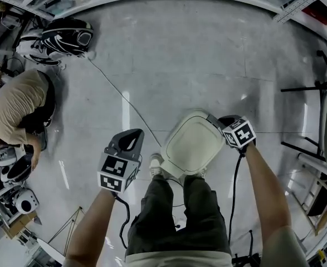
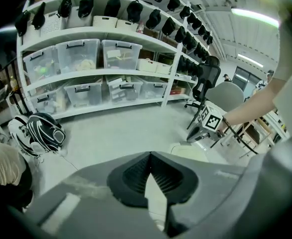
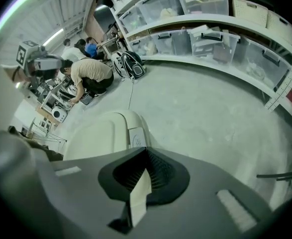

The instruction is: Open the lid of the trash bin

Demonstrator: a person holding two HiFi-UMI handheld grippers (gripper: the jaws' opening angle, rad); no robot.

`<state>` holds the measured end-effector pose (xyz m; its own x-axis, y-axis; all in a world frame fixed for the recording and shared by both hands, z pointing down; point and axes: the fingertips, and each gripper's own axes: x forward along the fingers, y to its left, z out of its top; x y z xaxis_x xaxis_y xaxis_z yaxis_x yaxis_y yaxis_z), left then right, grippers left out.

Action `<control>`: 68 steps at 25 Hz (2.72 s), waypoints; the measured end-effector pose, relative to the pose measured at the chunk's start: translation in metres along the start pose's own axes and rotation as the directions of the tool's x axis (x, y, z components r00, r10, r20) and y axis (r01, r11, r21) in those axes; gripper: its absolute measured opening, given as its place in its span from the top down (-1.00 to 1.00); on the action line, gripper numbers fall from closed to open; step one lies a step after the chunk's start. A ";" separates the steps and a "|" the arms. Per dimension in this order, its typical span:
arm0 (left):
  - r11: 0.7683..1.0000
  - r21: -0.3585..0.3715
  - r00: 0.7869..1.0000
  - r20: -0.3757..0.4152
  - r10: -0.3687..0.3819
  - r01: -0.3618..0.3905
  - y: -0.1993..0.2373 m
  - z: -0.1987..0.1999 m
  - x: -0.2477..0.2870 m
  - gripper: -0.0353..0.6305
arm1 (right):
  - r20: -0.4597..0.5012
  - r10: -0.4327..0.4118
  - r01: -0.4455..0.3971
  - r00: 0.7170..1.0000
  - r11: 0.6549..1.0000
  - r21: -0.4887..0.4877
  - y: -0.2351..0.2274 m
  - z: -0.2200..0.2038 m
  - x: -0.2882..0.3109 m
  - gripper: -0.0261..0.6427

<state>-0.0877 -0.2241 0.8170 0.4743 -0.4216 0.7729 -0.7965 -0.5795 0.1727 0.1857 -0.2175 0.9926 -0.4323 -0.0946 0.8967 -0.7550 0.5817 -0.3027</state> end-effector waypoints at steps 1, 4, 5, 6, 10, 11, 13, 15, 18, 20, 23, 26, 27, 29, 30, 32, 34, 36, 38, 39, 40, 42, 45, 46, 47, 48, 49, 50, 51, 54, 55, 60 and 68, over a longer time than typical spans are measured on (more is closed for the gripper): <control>1.000 0.000 1.000 0.000 -0.002 0.002 0.000 -0.001 -0.001 0.88 | 0.003 -0.006 0.006 1.000 1.000 -0.001 0.000 0.001 0.000 0.90; 1.000 0.005 1.000 -0.004 -0.007 0.007 -0.001 -0.002 -0.006 0.89 | 0.006 -0.027 0.027 1.000 0.999 0.019 0.001 0.001 0.000 0.90; 1.000 0.008 1.000 -0.004 -0.006 0.006 -0.001 -0.001 -0.008 0.88 | 0.000 -0.031 0.031 1.000 0.999 0.024 0.002 0.001 0.000 0.90; 1.000 0.009 1.000 -0.002 -0.002 0.002 0.000 0.000 -0.011 0.88 | -0.005 -0.035 0.035 0.999 0.999 0.027 0.003 0.002 0.000 0.91; 1.000 0.002 1.000 0.018 0.008 -0.008 0.002 0.017 -0.028 0.88 | 0.049 -0.059 0.055 0.997 0.995 0.089 0.009 0.015 -0.021 0.91; 1.000 0.003 1.000 0.029 0.011 -0.011 0.002 0.022 -0.034 0.89 | 0.072 -0.067 0.059 0.995 0.993 0.102 0.012 0.020 -0.031 0.91; 1.000 0.008 0.998 0.053 0.017 -0.018 0.001 0.034 -0.046 0.88 | 0.116 -0.083 0.070 0.990 0.991 0.116 0.021 0.031 -0.055 0.91; 1.000 0.017 0.997 0.072 0.019 -0.020 -0.003 0.048 -0.061 0.89 | 0.162 -0.095 0.076 0.982 0.990 0.121 0.032 0.043 -0.083 0.91; 0.999 0.036 0.994 0.108 0.016 -0.020 -0.013 0.072 -0.090 0.88 | 0.234 -0.109 0.085 0.966 0.990 0.109 0.053 0.065 -0.135 0.91; 0.998 0.061 0.991 0.134 0.011 -0.020 -0.020 0.091 -0.114 0.88 | 0.285 -0.118 0.096 0.951 0.991 0.092 0.070 0.082 -0.174 0.91; 0.993 0.112 0.987 0.162 0.008 -0.027 -0.033 0.118 -0.154 0.89 | 0.371 -0.132 0.112 0.919 0.991 0.075 0.099 0.110 -0.238 0.91; 0.983 0.182 0.981 0.195 0.001 -0.037 -0.047 0.146 -0.191 0.88 | 0.465 -0.144 0.134 0.873 0.989 0.055 0.128 0.140 -0.305 0.91; 0.977 0.210 0.976 0.218 -0.001 -0.046 -0.050 0.156 -0.203 0.88 | 0.496 -0.148 0.145 0.855 0.988 0.046 0.138 0.150 -0.327 0.91; 0.964 0.257 0.965 0.263 -0.006 -0.065 -0.059 0.178 -0.226 0.88 | 0.558 -0.158 0.171 0.814 0.985 0.029 0.159 0.168 -0.370 0.91; 0.958 0.276 0.959 0.284 -0.008 -0.074 -0.063 0.188 -0.237 0.89 | 0.588 -0.164 0.186 0.792 0.982 0.023 0.169 0.176 -0.391 0.91; 0.946 0.307 0.945 0.326 -0.003 -0.103 -0.068 0.210 -0.261 0.88 | 0.646 -0.173 0.213 0.743 0.977 0.016 0.188 0.191 -0.433 0.91; 0.938 0.321 0.928 0.374 0.003 -0.132 -0.074 0.231 -0.287 0.88 | 0.699 -0.180 0.236 0.692 0.972 0.016 0.207 0.202 -0.472 0.91; 0.936 0.320 0.907 0.421 -0.003 -0.146 -0.081 0.249 -0.313 0.89 | 0.743 -0.184 0.252 0.643 0.968 0.022 0.224 0.208 -0.507 0.91; 0.936 0.320 0.887 0.462 -0.017 -0.149 -0.091 0.264 -0.337 0.88 | 0.780 -0.183 0.261 0.598 0.965 0.026 0.242 0.212 -0.538 0.91; 0.936 0.320 0.876 0.481 -0.025 -0.149 -0.096 0.271 -0.349 0.88 | 0.797 -0.181 0.266 0.577 0.964 0.026 0.252 0.214 -0.552 0.91; 0.937 0.317 0.866 0.500 -0.032 -0.149 -0.101 0.277 -0.360 0.88 | 0.812 -0.178 0.271 0.556 0.962 0.025 0.261 0.216 -0.565 0.91; 0.944 0.298 0.842 0.537 -0.040 -0.145 -0.112 0.290 -0.381 0.88 | 0.840 -0.172 0.284 0.515 0.959 0.022 0.280 0.218 -0.589 0.91; 0.956 0.258 0.807 0.589 -0.042 -0.138 -0.127 0.304 -0.411 0.88 | 0.880 -0.183 0.321 0.439 0.946 0.037 0.308 0.218 -0.621 0.91; 0.958 0.251 0.795 0.605 -0.042 -0.139 -0.131 0.307 -0.420 0.88 | 0.892 -0.190 0.343 0.410 0.939 0.042 0.317 0.217 -0.631 0.91; 0.957 0.250 0.783 0.620 -0.043 -0.146 -0.134 0.310 -0.428 0.88 | 0.903 -0.194 0.361 0.382 0.931 0.047 0.325 0.216 -0.640 0.91; 0.955 0.251 0.772 0.635 -0.040 -0.157 -0.137 0.311 -0.436 0.88 | 0.913 -0.194 0.372 0.360 0.927 0.051 0.333 0.215 -0.648 0.91; 0.954 0.246 0.763 0.646 -0.031 -0.170 -0.138 0.312 -0.443 0.88 | 0.920 -0.192 0.377 0.341 0.925 0.053 0.340 0.214 -0.656 0.91; 0.954 0.238 0.756 0.654 -0.020 -0.181 -0.139 0.313 -0.449 0.89 | 0.927 -0.188 0.380 0.326 0.923 0.053 0.346 0.213 -0.662 0.91; 0.954 0.233 0.751 0.660 -0.012 -0.190 -0.139 0.314 -0.455 0.88 | 0.932 -0.184 0.386 0.314 0.921 0.052 0.351 0.212 -0.669 0.91; 0.948 0.239 0.732 0.682 -0.010 -0.210 -0.141 0.320 -0.473 0.88 | 0.942 -0.179 0.408 0.284 0.912 0.050 0.362 0.213 -0.688 0.91; 0.945 0.241 0.724 0.690 -0.007 -0.221 -0.141 0.323 -0.480 0.88 | 0.945 -0.176 0.409 0.275 0.911 0.051 0.364 0.214 -0.693 0.91; 0.939 0.230 0.685 0.729 0.009 -0.256 -0.141 0.330 -0.503 0.88 | 0.960 -0.162 0.412 0.230 0.910 0.055 0.373 0.220 -0.711 0.91; 0.931 0.264 0.699 0.715 -0.013 -0.253 -0.149 0.334 -0.499 0.89 | 0.958 -0.159 0.428 0.237 0.903 0.044 0.373 0.225 -0.714 0.91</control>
<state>-0.0809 -0.1602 0.2018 0.6099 -0.7859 0.1014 -0.7624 -0.6169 -0.1955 0.1022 -0.1149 0.1667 -0.4549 -0.8892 -0.0491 -0.8882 0.4491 0.0969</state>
